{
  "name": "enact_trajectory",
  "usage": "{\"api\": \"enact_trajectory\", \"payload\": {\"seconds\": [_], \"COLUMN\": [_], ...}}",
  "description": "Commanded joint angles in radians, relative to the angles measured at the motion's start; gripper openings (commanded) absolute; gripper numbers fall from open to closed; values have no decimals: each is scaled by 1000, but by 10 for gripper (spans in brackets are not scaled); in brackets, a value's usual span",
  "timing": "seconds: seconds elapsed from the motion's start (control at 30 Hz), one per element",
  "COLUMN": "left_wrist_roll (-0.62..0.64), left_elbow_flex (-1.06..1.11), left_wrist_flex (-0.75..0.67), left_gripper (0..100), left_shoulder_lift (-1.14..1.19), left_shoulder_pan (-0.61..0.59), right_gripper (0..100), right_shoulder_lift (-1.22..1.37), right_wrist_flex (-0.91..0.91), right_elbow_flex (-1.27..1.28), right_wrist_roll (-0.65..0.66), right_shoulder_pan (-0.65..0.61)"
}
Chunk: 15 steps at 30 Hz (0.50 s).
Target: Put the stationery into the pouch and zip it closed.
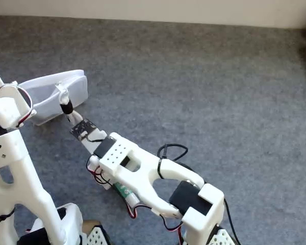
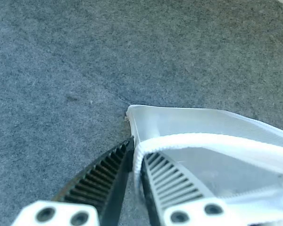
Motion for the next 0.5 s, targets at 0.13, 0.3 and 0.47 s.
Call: {"api": "enact_trajectory", "payload": {"seconds": [0.13,0.3,0.47], "left_wrist_roll": [-2,-2,-2], "left_elbow_flex": [-13,-16,-15], "left_wrist_flex": [9,31,37], "left_gripper": [6,6,6], "left_shoulder_lift": [-21,-21,-21], "left_shoulder_pan": [-2,41,116], "right_gripper": [19,19,19], "right_shoulder_lift": [-211,-343,-487], "right_wrist_flex": [128,163,154], "right_elbow_flex": [5,12,97], "right_wrist_roll": [-6,-6,-5], "right_shoulder_pan": [18,85,107]}}
